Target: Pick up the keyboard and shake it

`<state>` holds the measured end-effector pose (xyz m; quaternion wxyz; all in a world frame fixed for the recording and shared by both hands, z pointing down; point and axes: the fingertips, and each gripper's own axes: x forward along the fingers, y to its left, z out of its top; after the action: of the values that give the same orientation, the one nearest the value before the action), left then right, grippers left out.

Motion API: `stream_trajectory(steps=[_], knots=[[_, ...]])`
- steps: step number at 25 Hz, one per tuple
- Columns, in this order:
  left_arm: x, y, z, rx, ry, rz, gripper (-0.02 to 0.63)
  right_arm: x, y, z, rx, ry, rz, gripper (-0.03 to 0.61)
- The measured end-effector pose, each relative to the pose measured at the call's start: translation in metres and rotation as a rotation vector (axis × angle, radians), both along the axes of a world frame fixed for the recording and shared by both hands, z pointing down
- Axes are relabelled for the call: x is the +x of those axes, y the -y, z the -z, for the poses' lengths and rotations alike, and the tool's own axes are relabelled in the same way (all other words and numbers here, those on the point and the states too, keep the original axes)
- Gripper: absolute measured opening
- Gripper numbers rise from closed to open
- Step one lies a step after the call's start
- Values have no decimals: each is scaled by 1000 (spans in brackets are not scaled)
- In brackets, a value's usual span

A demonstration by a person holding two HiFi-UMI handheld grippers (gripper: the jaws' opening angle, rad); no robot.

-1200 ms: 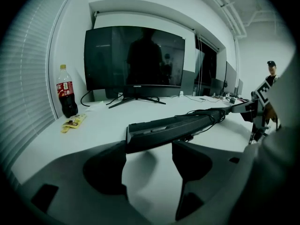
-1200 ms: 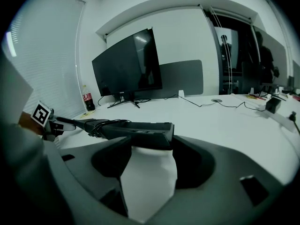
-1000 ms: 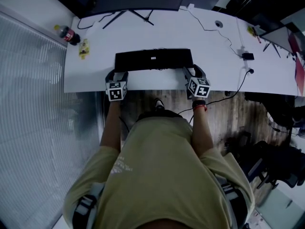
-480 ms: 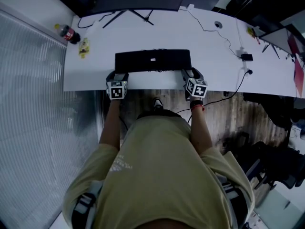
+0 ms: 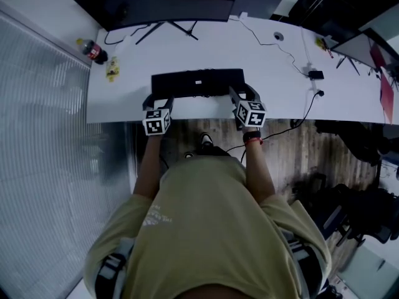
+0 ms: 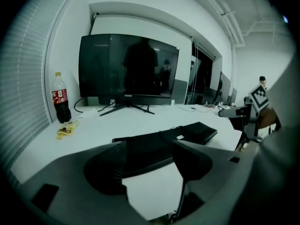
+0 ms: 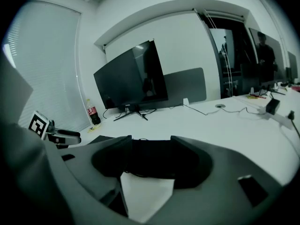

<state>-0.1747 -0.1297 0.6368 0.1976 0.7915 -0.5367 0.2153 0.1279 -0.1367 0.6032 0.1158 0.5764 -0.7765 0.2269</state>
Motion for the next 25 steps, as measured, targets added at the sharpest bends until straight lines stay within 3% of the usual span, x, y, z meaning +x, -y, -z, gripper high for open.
stream_trajectory(steps=[3, 7, 16, 25], knots=[[11, 4, 33, 67, -53, -18, 307, -12, 2, 32, 60, -9, 17, 248], [17, 5, 77, 147, -94, -18, 253, -28, 2, 74, 126, -6, 28, 227], [18, -9, 160, 303, -108, -34, 150, -76, -16, 131, 240, -104, 82, 142], [12, -31, 188, 379, -93, -44, 60, -93, -37, 168, 334, -106, 35, 51]])
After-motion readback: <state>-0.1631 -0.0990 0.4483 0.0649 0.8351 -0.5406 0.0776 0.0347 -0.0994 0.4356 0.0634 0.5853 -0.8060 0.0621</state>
